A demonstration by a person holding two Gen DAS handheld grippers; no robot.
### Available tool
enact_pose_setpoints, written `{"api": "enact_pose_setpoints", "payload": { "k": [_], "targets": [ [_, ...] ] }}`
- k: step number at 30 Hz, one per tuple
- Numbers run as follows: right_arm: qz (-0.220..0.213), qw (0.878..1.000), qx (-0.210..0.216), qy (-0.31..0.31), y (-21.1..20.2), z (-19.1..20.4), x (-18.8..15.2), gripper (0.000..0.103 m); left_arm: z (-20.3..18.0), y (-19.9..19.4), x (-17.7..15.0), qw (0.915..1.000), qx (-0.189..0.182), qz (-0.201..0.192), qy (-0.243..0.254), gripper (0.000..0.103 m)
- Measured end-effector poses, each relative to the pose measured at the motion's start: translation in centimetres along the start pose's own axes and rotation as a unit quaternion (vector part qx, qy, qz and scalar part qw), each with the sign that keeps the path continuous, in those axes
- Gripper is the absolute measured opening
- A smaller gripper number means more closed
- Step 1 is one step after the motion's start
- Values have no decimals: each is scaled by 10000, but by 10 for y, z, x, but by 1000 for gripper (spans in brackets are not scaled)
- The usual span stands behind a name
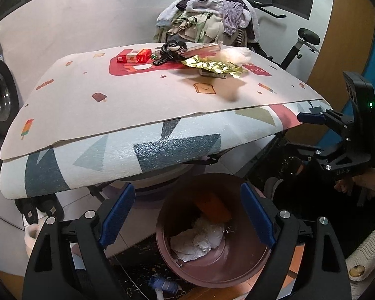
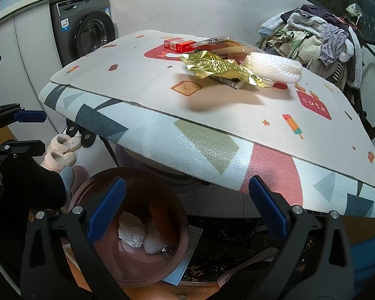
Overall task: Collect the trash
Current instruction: 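Grasp the gold foil wrapper with the right gripper and lift it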
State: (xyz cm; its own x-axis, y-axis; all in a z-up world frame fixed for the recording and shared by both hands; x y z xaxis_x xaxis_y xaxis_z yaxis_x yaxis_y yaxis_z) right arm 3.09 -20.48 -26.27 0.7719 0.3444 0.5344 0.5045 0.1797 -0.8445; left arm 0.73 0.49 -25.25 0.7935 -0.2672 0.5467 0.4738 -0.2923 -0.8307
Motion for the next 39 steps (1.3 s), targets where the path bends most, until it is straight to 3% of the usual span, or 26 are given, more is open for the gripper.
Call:
{"api": "enact_pose_setpoints", "payload": {
  "k": [6, 13, 18, 31, 39],
  "targets": [
    [-18, 10000, -4, 42, -2, -4, 0, 97, 8, -9, 9, 9997, 58, -214, -140, 87],
    [21, 9998, -73, 209, -6, -12, 5, 97, 5, -11, 29, 9993, 152, -322, 91, 87],
    [107, 9980, -503, 363, -7, -28, 17, 97, 3, -10, 48, 9991, 175, -335, 192, 87],
    [-368, 9940, -325, 979, -24, -87, 63, 97, 8, 5, 103, 9994, -313, -75, -144, 87],
    [1, 9898, -7, 1421, -2, -102, 80, 97, 8, 17, 135, 9990, -418, -36, -158, 87]
  ]
}}
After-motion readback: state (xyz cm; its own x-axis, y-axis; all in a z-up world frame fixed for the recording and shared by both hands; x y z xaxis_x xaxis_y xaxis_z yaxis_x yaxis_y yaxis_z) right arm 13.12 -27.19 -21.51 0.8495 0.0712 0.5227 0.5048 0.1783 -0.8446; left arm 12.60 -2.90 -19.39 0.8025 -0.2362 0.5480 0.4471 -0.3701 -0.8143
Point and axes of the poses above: each gripper's, at about its wrist camera, not at the fingertips, and y roughly the way its jaws point, z to its left, x to its top, the point moved 5 cm from there along y, roughly the way its jaws point, and after that the axes turned 8 degrees about z, right-handed, at the moved point
